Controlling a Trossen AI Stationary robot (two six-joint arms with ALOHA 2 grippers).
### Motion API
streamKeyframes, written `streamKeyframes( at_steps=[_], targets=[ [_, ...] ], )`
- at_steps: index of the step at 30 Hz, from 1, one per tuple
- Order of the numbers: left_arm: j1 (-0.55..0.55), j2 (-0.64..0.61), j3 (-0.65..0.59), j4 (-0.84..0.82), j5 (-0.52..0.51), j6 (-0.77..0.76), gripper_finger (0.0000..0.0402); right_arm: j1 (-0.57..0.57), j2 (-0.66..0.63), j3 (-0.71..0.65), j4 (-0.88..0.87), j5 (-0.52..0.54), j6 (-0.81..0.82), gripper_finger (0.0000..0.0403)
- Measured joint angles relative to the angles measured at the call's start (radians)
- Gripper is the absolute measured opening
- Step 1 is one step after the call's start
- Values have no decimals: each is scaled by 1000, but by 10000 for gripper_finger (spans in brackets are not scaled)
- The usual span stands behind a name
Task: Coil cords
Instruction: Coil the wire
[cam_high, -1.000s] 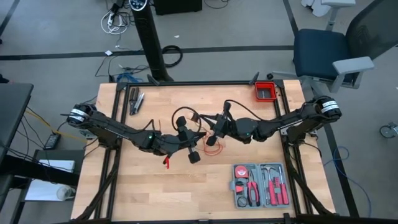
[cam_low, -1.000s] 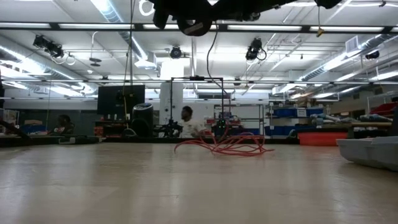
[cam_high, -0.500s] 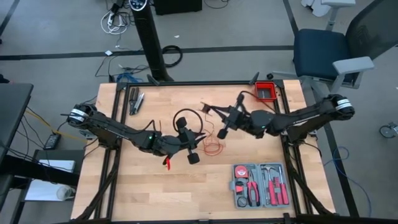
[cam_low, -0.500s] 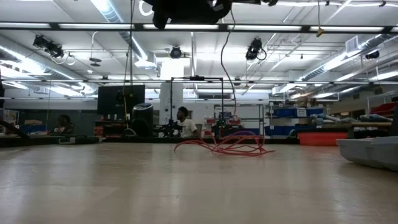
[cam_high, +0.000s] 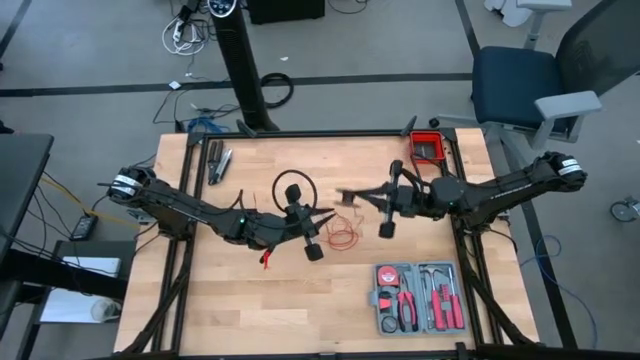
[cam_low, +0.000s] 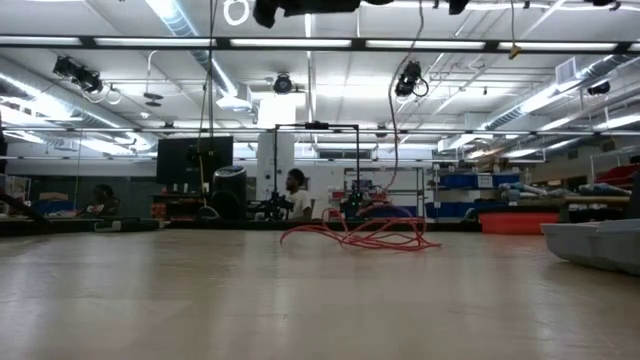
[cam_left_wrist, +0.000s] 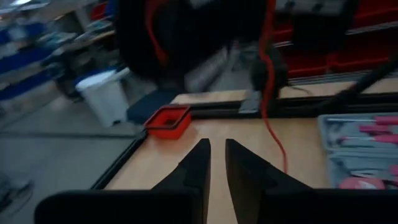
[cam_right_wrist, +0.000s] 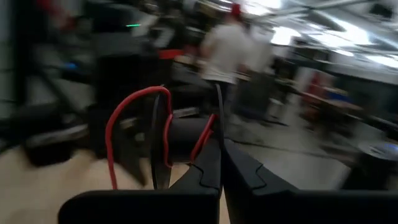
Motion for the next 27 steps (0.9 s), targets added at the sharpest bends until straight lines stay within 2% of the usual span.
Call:
streamKeyframes(
  at_steps=[4, 12, 27],
  targets=[
    [11, -1, 35, -17, 111, 43, 53, -24, -29, -46, 20, -182, 14, 0],
    [21, -1, 82, -131, 125, 46, 53, -70, -71, -83, 15, -408, 61, 0],
    [25, -1, 84, -115, 125, -40, 54, -124, -40, -89, 20, -460, 52, 1]
  ],
)
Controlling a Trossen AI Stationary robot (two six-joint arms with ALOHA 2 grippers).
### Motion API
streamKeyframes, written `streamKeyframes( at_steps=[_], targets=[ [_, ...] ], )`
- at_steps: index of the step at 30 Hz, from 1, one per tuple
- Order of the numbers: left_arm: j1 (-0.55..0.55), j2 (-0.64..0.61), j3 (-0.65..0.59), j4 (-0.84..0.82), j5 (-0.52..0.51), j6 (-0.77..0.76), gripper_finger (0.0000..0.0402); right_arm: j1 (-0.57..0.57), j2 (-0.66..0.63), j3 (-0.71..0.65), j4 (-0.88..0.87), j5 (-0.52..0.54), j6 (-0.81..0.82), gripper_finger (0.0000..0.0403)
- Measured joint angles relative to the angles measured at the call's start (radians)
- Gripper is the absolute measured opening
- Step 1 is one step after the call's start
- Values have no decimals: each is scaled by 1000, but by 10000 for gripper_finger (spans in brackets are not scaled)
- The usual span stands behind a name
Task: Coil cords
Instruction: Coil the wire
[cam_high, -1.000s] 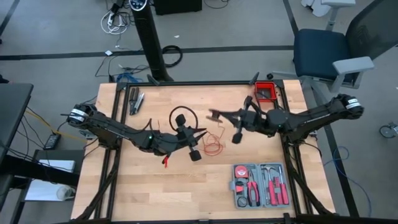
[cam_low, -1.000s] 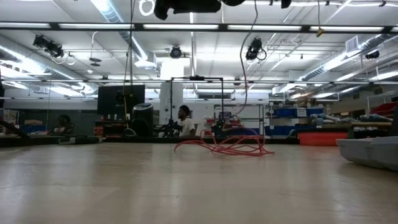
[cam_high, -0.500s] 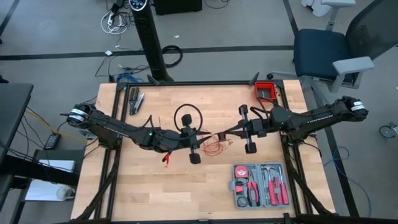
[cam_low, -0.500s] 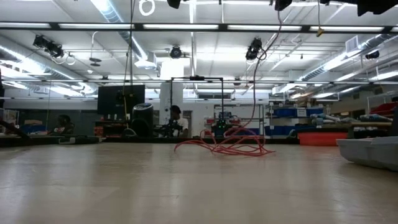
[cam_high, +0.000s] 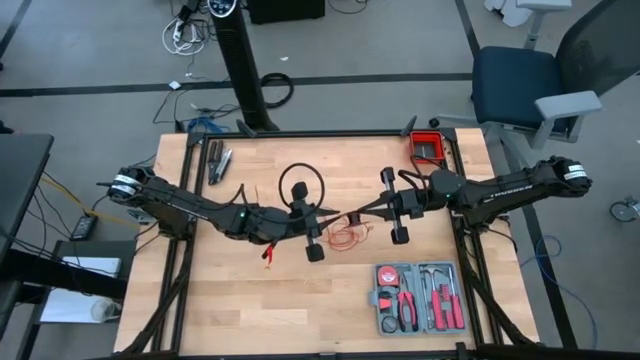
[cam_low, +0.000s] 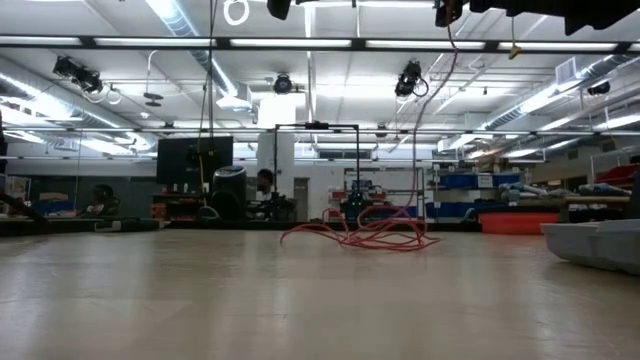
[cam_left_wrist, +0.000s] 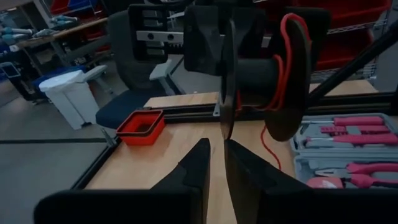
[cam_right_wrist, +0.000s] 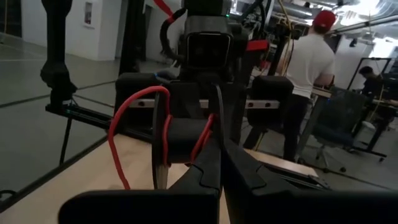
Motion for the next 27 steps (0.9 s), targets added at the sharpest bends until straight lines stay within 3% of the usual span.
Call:
streamKeyframes(
  at_steps=[27],
  targets=[
    [0, 0, 0, 12, 11, -17, 53, -8, 3, 1, 8, -17, -15, 1]
  ],
)
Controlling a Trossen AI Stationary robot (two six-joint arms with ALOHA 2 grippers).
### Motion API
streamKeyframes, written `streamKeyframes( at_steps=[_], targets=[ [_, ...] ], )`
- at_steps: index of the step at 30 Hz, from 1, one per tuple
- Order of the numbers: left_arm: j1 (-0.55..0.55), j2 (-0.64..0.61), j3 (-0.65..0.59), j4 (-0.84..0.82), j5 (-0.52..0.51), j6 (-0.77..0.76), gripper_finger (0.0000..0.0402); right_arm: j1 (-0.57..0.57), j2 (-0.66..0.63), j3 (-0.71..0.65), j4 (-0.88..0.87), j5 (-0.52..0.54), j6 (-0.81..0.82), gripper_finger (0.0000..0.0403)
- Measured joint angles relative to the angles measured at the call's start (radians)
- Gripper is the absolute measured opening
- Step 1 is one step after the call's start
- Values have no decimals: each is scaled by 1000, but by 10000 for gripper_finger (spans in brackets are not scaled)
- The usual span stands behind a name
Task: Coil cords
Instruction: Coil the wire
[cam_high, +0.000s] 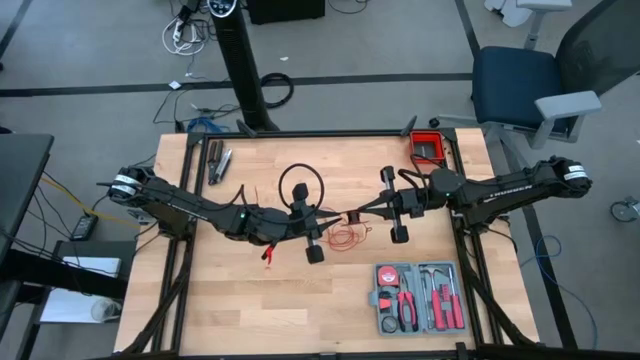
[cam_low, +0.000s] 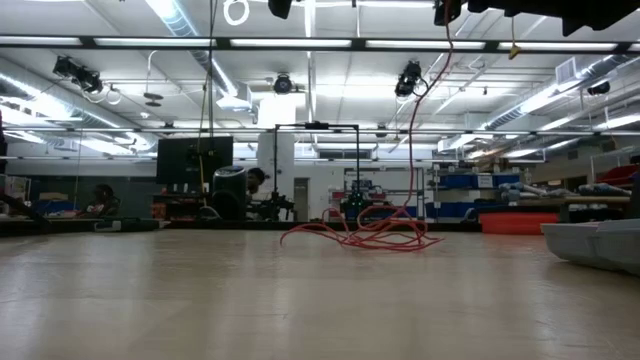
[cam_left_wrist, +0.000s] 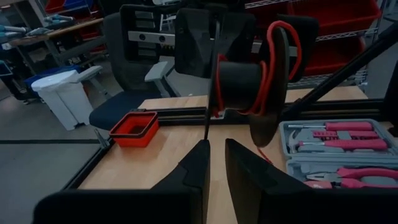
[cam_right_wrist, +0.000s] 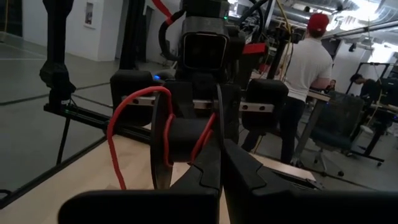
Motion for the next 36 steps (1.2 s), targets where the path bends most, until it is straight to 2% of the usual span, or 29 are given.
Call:
streamKeyframes(
  at_steps=[5, 19, 24, 27, 30, 33, 36],
  targets=[
    [0, 0, 0, -1, -50, 4, 53, 0, 2, 0, -23, 0, -2, 1],
    [0, 0, 0, 33, -57, 5, 52, -1, 2, 0, -27, -1, -2, 1],
    [0, 0, 0, 53, -3, 13, 10, -1, 1, 0, -43, -5, 5, 9],
    [0, 0, 0, 70, 10, 48, 3, -1, 0, 0, -43, -9, 20, 20],
    [-2, 0, 0, 54, -22, 51, 2, -2, 0, 0, -46, -3, 28, 35],
    [-2, 0, 0, 38, -34, 53, 1, -1, -17, 0, -65, 55, 29, 54],
    [-2, -4, 0, 22, -53, 53, 1, 1, -86, 0, -96, 174, 17, 70]
  ],
)
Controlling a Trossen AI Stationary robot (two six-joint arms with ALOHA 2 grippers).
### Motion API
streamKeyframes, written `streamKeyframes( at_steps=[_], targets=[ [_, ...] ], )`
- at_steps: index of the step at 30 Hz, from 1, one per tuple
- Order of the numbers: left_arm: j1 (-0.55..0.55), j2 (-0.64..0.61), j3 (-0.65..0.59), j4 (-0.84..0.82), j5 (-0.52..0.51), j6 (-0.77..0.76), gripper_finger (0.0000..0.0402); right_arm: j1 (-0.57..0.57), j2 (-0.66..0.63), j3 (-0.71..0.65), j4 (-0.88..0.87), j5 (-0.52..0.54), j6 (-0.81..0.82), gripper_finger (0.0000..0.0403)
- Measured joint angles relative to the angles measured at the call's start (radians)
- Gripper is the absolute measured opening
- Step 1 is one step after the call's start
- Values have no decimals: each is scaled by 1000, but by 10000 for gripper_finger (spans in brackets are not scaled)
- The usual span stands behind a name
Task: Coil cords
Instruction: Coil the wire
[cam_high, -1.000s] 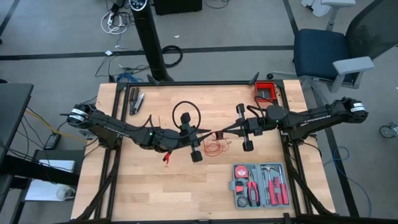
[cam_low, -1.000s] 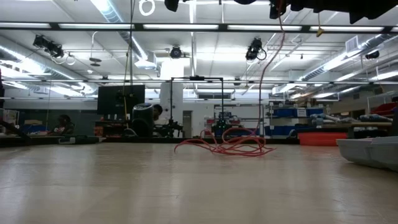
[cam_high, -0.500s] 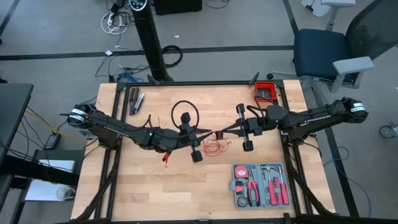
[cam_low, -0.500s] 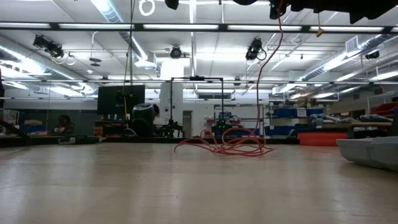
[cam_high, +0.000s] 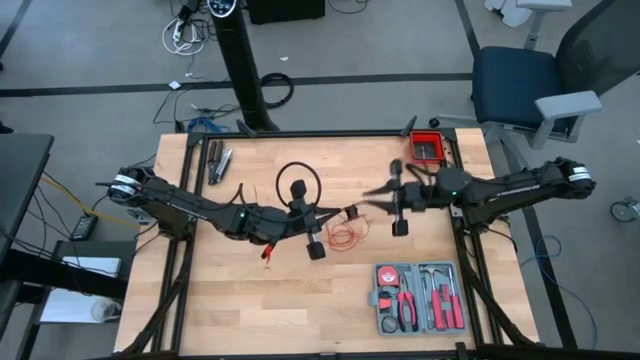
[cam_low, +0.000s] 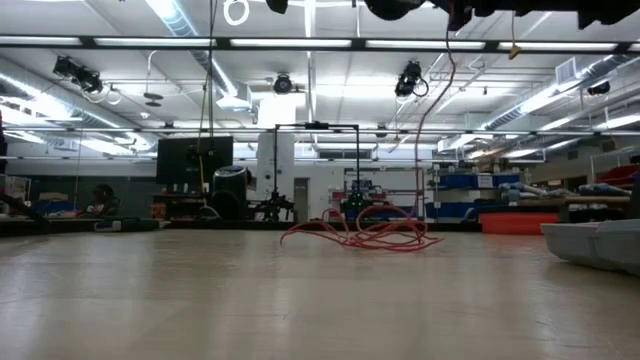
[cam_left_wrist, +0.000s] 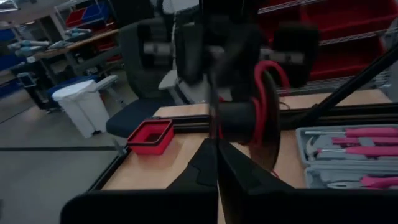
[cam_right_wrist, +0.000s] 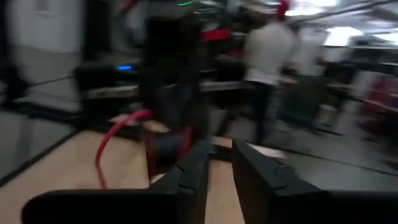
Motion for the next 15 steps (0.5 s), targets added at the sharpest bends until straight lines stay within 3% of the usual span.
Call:
streamKeyframes(
  at_steps=[8, 12, 15],
  targets=[
    [0, -59, 0, -34, -91, 22, 0, 36, -191, 0, -271, 307, 11, 77],
    [0, -67, 1, -22, -183, 37, 0, 55, -183, 0, -342, 420, 45, 74],
    [2, -68, 1, 9, -240, 51, 0, 59, -140, 0, -360, 448, 95, 74]
  ],
)
